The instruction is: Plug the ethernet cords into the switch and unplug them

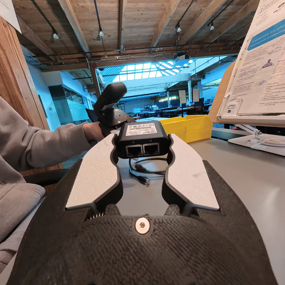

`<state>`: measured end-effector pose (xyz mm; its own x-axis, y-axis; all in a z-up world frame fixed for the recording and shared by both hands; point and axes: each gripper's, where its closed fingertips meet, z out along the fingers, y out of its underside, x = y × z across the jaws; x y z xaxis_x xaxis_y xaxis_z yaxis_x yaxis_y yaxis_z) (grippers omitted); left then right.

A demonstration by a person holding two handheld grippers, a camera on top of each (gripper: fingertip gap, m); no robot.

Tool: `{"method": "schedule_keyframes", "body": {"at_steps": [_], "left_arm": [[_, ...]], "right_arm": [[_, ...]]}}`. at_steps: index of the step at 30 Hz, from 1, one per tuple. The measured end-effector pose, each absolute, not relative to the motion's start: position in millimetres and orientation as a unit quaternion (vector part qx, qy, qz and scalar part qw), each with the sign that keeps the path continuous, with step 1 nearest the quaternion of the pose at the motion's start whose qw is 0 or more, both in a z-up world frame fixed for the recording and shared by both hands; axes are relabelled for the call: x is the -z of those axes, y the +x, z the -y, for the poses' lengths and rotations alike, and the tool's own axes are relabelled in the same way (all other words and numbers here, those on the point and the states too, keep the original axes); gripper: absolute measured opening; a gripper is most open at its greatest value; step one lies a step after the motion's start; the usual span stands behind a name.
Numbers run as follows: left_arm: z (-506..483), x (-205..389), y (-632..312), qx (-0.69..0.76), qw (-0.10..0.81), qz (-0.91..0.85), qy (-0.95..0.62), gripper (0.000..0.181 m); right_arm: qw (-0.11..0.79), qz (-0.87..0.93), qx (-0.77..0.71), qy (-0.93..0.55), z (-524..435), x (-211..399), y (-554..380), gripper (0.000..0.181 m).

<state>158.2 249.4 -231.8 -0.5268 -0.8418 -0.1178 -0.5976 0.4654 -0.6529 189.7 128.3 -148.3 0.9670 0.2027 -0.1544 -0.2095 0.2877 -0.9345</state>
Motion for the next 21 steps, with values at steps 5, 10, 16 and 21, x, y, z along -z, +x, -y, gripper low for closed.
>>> {"method": "schedule_keyframes", "body": {"at_steps": [5,10,16,21], "left_arm": [[-284,194,154,0.336,0.229,-0.776,-0.482,0.042],[-296,194,129,0.321,0.192,-0.793,-0.481,0.043],[-270,210,127,0.217,0.301,-0.901,-0.226,0.038],[-264,215,143,0.131,0.268,-0.954,0.021,0.042]], "right_arm": [[0.804,-0.004,-0.131,-0.58,-128,148,190,0.062],[0.8,0.001,-0.132,-0.585,-129,149,188,0.062],[0.799,0.01,-0.134,-0.586,-129,149,185,0.062],[0.799,0.008,-0.137,-0.585,-129,149,185,0.062]]}}
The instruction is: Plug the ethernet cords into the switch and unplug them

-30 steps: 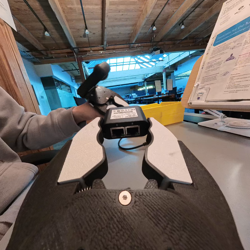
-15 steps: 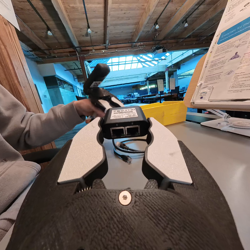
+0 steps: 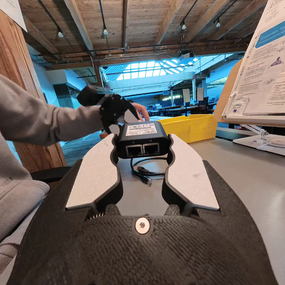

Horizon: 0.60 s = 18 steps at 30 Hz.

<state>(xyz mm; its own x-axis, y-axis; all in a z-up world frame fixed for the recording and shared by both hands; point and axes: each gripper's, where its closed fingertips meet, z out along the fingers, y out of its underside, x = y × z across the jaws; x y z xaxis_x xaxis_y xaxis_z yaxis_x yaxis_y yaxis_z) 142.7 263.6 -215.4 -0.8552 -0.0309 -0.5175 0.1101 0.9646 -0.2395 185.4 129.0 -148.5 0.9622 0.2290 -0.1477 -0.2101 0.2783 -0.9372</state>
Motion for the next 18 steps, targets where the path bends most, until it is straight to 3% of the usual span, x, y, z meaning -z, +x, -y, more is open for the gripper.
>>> {"method": "schedule_keyframes", "body": {"at_steps": [4,11,15,18], "left_arm": [[-273,238,150,-0.002,0.193,-0.963,0.19,0.052],[-267,277,161,-0.117,0.143,-0.885,0.428,0.048],[-259,284,169,-0.106,0.131,-0.888,0.428,0.028],[-257,282,168,-0.092,0.092,-0.939,0.319,0.013]], "right_arm": [[0.804,0.004,-0.142,-0.578,-127,147,187,0.062],[0.812,-0.002,-0.153,-0.563,-123,145,190,0.062],[0.812,0.001,-0.158,-0.561,-122,144,190,0.062],[0.812,0.002,-0.16,-0.562,-122,145,189,0.062]]}}
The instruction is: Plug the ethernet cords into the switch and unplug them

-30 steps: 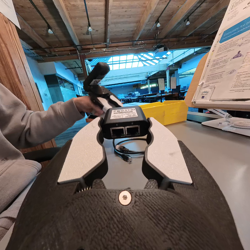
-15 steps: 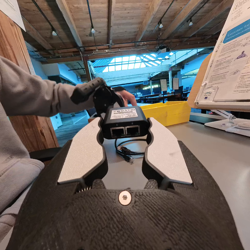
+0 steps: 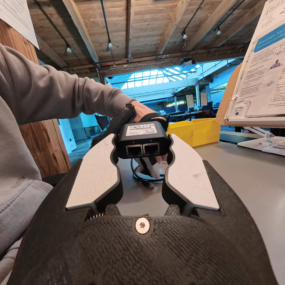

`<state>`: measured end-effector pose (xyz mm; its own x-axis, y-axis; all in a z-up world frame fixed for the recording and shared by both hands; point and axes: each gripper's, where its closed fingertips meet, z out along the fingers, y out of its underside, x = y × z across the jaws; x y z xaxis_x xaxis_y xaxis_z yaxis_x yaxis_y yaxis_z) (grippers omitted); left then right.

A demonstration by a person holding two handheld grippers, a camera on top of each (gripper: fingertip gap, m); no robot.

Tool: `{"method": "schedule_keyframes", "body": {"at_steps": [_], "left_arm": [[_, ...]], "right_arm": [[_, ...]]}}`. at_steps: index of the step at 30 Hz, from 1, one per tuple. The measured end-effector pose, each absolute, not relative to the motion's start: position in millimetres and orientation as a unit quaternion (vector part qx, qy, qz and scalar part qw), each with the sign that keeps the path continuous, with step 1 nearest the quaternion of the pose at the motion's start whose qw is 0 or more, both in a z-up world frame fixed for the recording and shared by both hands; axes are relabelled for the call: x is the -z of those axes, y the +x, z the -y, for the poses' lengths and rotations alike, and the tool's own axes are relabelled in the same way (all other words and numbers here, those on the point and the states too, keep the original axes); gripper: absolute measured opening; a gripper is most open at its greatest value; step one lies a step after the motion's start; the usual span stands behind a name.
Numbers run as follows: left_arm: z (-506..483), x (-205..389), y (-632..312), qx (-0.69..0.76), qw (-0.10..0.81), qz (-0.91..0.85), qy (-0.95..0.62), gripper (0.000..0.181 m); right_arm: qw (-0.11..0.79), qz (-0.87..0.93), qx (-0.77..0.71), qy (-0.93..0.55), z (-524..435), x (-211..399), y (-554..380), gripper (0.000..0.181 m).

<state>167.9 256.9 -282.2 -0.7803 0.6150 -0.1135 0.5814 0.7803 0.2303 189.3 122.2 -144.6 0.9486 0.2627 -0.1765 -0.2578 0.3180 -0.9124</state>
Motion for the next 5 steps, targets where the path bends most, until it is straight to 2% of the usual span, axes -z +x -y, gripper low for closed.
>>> {"method": "schedule_keyframes", "body": {"at_steps": [2,5], "left_arm": [[-260,276,169,-0.079,0.059,-0.973,0.209,0.008],[-258,267,168,-0.023,-0.007,-0.998,-0.052,0.008]], "right_arm": [[0.814,0.0,-0.163,-0.558,-121,144,190,0.062],[0.816,-0.001,-0.164,-0.554,-120,143,191,0.062]]}}
